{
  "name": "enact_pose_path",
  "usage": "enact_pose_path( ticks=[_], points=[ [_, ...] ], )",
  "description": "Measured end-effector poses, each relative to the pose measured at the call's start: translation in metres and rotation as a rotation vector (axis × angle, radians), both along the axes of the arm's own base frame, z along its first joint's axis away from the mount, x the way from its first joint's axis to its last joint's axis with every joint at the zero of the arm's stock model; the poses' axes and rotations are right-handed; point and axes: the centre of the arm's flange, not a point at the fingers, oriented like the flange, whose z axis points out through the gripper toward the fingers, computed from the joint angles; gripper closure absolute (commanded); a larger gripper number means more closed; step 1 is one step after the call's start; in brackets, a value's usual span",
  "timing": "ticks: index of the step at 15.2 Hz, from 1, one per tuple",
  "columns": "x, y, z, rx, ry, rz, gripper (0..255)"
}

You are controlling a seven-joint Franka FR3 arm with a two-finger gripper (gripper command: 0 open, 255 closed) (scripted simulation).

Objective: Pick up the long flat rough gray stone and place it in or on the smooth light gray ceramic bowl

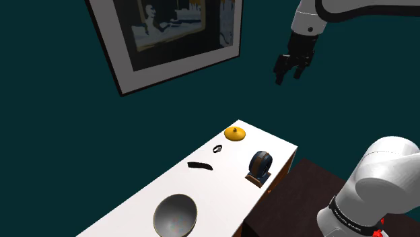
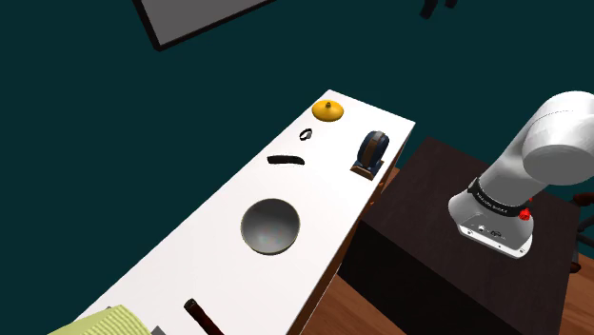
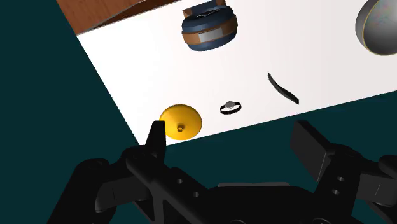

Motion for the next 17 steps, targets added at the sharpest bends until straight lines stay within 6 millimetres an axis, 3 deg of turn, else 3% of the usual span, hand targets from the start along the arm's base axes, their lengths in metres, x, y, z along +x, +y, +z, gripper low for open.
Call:
enact_pose_path(
  ticks=[4,7,17],
  points=[
    [0.016,0.005,-0.019,-0.003,0.008,0.038,0],
    [0.039,0.006,-0.049,-0.008,0.017,0.091,0],
    [0.119,0.040,-0.153,-0.025,0.048,0.275,0]
  ],
)
